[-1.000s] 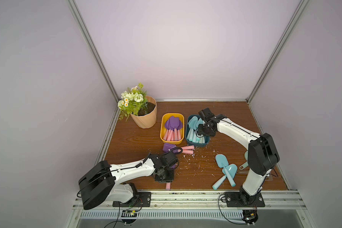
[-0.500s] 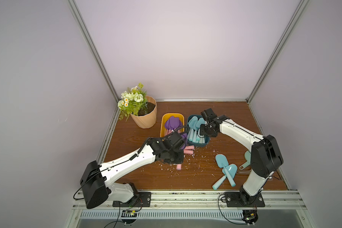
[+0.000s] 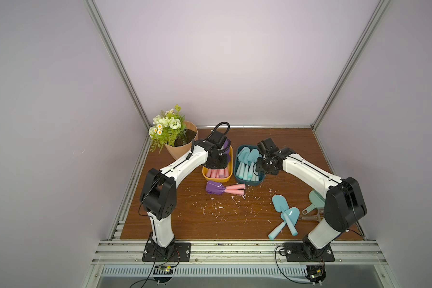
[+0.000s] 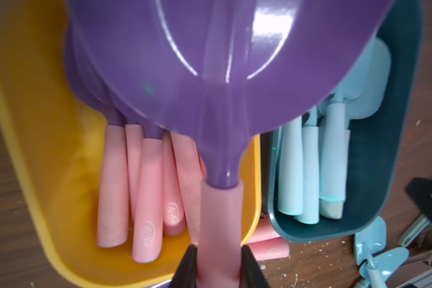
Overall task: Sort the small shovels by color and place them into the storage box
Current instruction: Place the shovel in the storage box.
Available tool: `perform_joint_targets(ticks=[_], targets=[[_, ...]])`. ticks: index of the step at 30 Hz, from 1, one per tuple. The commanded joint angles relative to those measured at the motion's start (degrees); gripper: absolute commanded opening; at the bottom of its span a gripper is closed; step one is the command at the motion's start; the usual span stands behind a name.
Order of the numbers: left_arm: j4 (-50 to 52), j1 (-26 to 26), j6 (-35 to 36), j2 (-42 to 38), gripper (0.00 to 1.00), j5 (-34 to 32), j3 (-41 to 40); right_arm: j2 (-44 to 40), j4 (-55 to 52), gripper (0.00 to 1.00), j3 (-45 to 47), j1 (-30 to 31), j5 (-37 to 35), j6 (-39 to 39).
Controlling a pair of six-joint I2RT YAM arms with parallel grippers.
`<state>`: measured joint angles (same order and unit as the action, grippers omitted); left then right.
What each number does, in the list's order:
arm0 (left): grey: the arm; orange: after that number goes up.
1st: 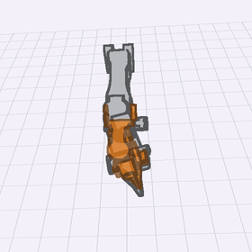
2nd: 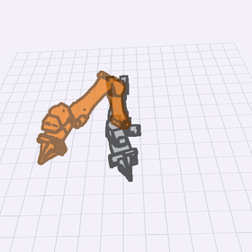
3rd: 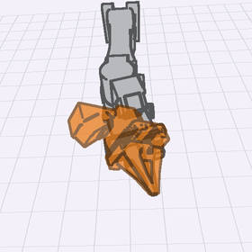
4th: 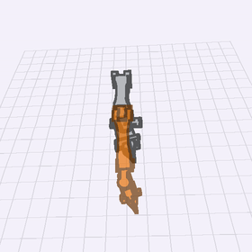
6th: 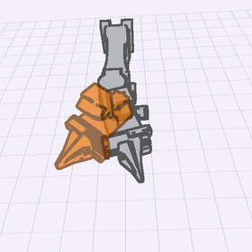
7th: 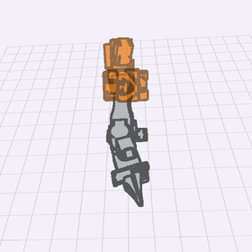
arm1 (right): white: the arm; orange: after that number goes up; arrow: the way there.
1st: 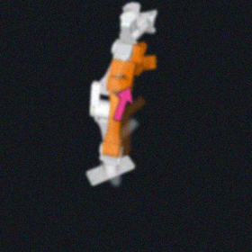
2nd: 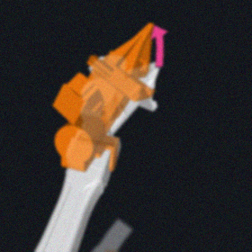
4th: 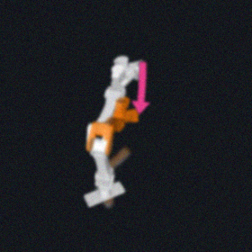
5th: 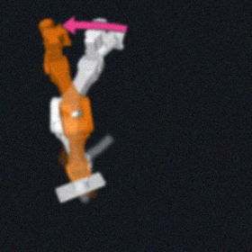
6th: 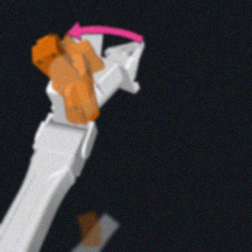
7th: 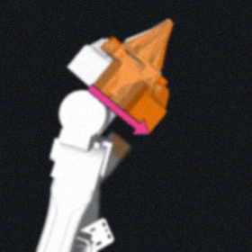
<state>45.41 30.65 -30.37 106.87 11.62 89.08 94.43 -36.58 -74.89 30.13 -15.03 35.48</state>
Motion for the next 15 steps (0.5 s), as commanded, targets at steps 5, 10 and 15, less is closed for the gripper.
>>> perform_joint_targets(ticks=[5, 10, 15], targets=[[-5.48, -1.21, -1.90, 2.41, 0.01, 5.85, -2.06, -3.72, -2.25, 0.59, 1.10, -0.16, -3.07, 2.01], [-8.44, -1.27, -4.95, 3.01, 0.10, 6.24, -3.29, -4.82, -2.41, 0.59, 2.41, -0.16, -3.23, 1.99], [-12.07, -1.58, -7.89, 3.40, 0.13, 6.66, -6.43, -5.90, -2.45, 0.59, 3.74, -0.16, -3.52, 2.35]])
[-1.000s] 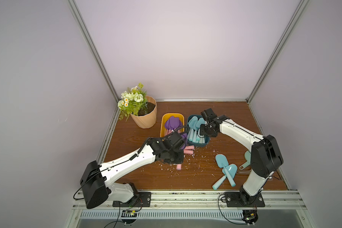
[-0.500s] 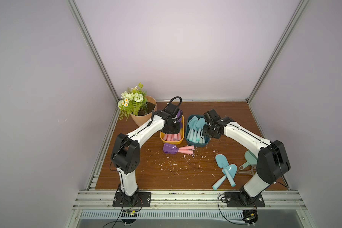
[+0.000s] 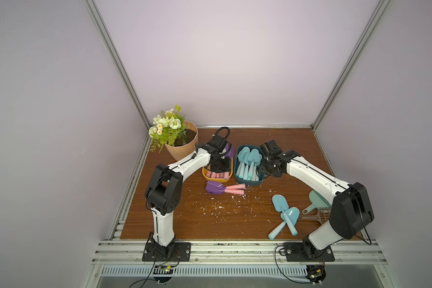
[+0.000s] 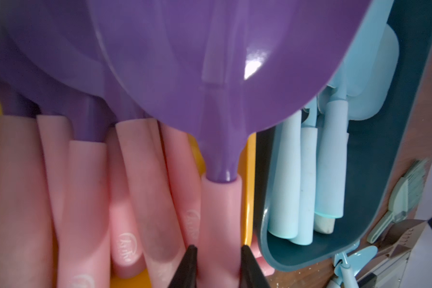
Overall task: Sort the small shovels by color and place them into the storage box
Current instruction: Place the shovel in the storage box.
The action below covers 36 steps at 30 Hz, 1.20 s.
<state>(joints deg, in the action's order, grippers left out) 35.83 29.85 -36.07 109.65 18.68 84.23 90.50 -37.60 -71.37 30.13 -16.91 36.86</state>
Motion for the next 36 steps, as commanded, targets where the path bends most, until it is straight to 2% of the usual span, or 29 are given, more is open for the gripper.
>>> perform_joint_targets(ticks=[1, 7, 12, 22, 31, 36], targets=[[-2.80, -0.85, -2.54, 0.82, 0.14, -0.69, -1.63, -2.08, -1.36, 0.59, 0.43, -0.16, -1.64, 1.09], [-4.08, -1.82, -4.26, -0.96, 0.14, -3.80, -3.38, -3.43, -1.36, 0.59, 1.78, -0.16, -1.80, 1.67], [-6.43, -3.78, -5.39, -0.96, 0.16, -2.54, -6.18, -4.45, -1.50, 0.59, 3.15, -0.18, -1.89, 2.36], [-6.07, -3.74, -3.31, 1.26, 0.24, -0.71, -4.70, -4.89, -2.03, 0.59, 3.11, -0.16, -2.25, 3.23], [-2.88, -1.24, -2.36, -4.78, 0.56, -1.83, -4.61, -6.04, -3.32, 0.60, 5.41, -0.16, -1.91, 4.14], [-2.00, 0.61, -2.25, -8.01, 0.61, -5.39, -1.82, -11.81, -6.05, 0.61, 12.88, -0.16, 0.60, 6.42]])
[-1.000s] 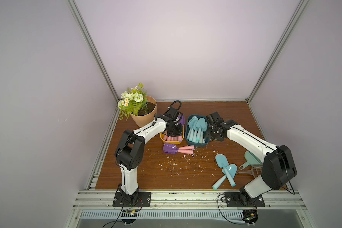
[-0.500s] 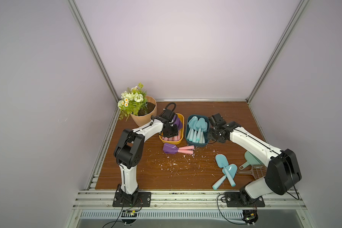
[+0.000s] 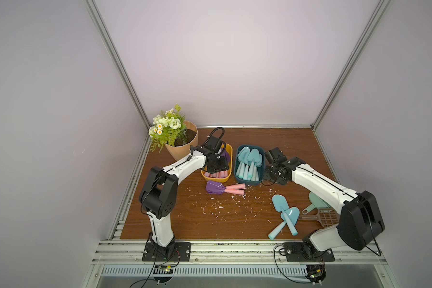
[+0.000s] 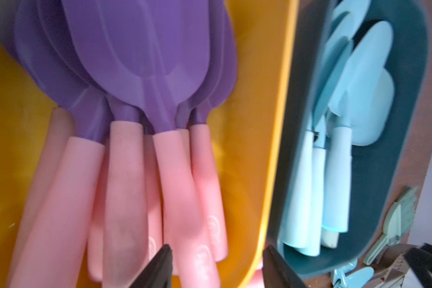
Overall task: Sort the small shovels by color and place them into the storage box
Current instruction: Place the shovel in the storage box, then pick up the shovel from the center of the board.
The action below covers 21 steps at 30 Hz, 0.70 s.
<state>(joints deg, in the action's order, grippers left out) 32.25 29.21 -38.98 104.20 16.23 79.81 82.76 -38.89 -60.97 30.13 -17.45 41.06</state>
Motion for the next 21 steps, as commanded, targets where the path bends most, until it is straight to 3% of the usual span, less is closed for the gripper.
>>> perform_joint_targets(ticks=[1, 5, 12, 21], targets=[[1.59, 1.30, 0.67, -2.77, 0.61, -3.43, 3.32, -5.79, -5.54, 0.61, 4.61, -0.16, 2.45, 3.00], [1.59, 1.22, 1.24, -2.49, 0.61, -4.28, 6.58, -12.87, -9.81, 0.60, 13.18, -0.14, 7.39, 7.82], [1.57, 1.27, 1.44, 0.70, 0.61, -2.39, 9.01, -25.15, -11.89, 0.59, 24.75, 0.19, 9.01, 14.93], [1.52, 1.28, 1.51, 2.49, 0.61, -1.59, 9.57, -26.32, -8.80, 0.57, 30.74, 0.67, 15.07, 16.60]])
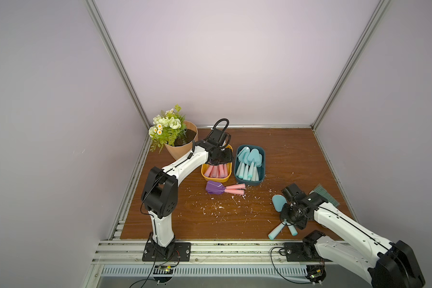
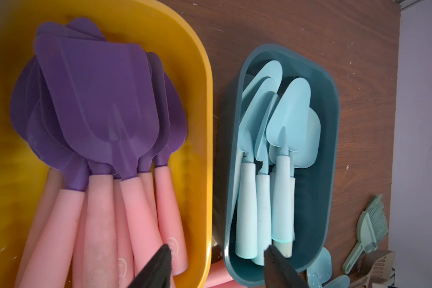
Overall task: Sort the small shovels by color and place them into the storage box
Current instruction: Pick up the shovel from the center of the board, then place the shovel in the storage box.
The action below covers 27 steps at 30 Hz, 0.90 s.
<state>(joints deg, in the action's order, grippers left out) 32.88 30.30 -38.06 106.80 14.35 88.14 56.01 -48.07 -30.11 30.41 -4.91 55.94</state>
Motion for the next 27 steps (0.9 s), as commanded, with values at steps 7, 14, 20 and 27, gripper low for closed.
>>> perform_joint_targets(ticks=[7, 14, 20, 27], targets=[[0.88, 0.16, 0.61, -0.69, 0.61, 0.20, 0.38, 3.85, 3.96, 0.26, -2.19, 0.78, 2.58, 0.28], [0.43, -0.04, 0.61, -2.47, 0.61, -0.48, -2.36, 7.26, 3.09, 0.14, -10.74, 0.79, -3.07, -1.67], [-0.19, -0.50, 0.53, -3.71, 0.61, -0.30, -5.11, 13.94, 1.03, 0.13, -25.35, 0.72, -9.14, -6.47], [-1.27, -2.60, 0.62, -6.10, 0.61, 0.37, -8.58, 27.70, 5.35, 0.16, -40.97, 0.87, -6.45, -14.32]])
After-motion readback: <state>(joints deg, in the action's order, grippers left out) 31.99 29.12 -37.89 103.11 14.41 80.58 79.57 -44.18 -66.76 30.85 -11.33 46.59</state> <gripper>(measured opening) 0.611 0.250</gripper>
